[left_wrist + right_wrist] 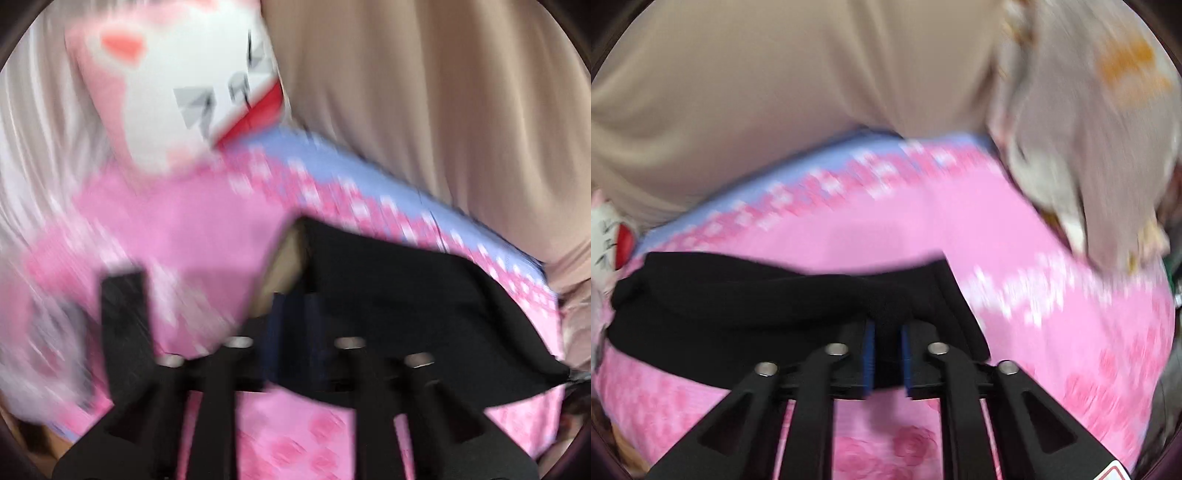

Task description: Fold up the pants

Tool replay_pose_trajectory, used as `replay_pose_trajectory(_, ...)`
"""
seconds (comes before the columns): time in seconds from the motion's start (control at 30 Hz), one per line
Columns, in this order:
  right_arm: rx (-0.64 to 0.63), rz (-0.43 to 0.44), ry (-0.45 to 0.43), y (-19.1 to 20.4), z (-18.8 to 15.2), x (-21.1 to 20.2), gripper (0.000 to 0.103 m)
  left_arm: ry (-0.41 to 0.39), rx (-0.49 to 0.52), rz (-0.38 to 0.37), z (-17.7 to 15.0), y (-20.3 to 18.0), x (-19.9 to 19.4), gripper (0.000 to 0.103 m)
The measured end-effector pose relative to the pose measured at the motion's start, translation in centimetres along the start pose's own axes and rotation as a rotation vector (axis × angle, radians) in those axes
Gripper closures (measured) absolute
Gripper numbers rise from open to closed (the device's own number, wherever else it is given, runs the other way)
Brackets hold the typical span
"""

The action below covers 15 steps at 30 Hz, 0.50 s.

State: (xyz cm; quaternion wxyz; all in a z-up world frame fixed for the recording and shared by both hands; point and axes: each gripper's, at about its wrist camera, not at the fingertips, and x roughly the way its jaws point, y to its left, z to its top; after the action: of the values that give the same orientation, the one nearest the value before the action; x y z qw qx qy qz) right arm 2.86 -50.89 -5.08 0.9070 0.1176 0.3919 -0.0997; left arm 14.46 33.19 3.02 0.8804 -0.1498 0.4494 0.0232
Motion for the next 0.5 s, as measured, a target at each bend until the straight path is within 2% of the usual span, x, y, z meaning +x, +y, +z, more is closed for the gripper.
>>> replay_pose_trajectory(0.03, 0.026, -0.018, 0.012, -0.2, -0.5, 0.8, 0.079, 0.012, -0.027, -0.025, -0.7, -0.1, 1.0, 0.027)
replay_pose_trajectory(0.07, 0.065, -0.026, 0.010, -0.6, -1.2, 1.2, 0.073, 0.006, -0.050, -0.041, -1.3, -0.3, 1.7, 0.017)
replay_pose_trajectory(0.1, 0.091, -0.037, -0.004, -0.7, -1.8, 1.1, 0.070, -0.022, -0.081, -0.047, -1.8, -0.7, 2.5, 0.015)
replay_pose_trajectory(0.17, 0.112, -0.057, -0.048, -0.3, -2.6, 0.1, 0.056, -0.039, -0.118, -0.067, -1.9, -1.2, 3.8, 0.013)
replay_pose_trajectory(0.27, 0.093, -0.054, -0.134, 2.0, -4.2, -2.8, 0.049, 0.019, -0.214, -0.133, -1.3, -1.7, 6.8, 0.011)
replay_pose_trajectory(0.37, 0.056, -0.020, -0.166, 4.4, -5.5, -4.5, 0.043, 0.074, -0.304, -0.193, -0.5, -2.3, 9.9, 0.013)
replay_pose_trajectory(0.4, 0.040, -0.002, -0.169, 5.5, -6.1, -4.9, 0.043, 0.093, -0.319, -0.212, -0.3, -2.6, 11.1, 0.023)
replay_pose_trajectory(0.43, 0.022, 0.013, -0.168, 6.6, -6.7, -5.1, 0.042, 0.110, -0.325, -0.225, -0.1, -3.0, 12.1, 0.041)
replay_pose_trajectory(0.47, 0.013, 0.026, -0.165, 7.4, -7.0, -5.2, 0.042, 0.133, -0.327, -0.239, 0.1, -3.3, 12.9, 0.055)
replay_pose_trajectory(0.5, 0.004, 0.041, -0.157, 8.2, -7.3, -5.2, 0.042, 0.156, -0.331, -0.256, 0.3, -3.5, 13.8, 0.091)
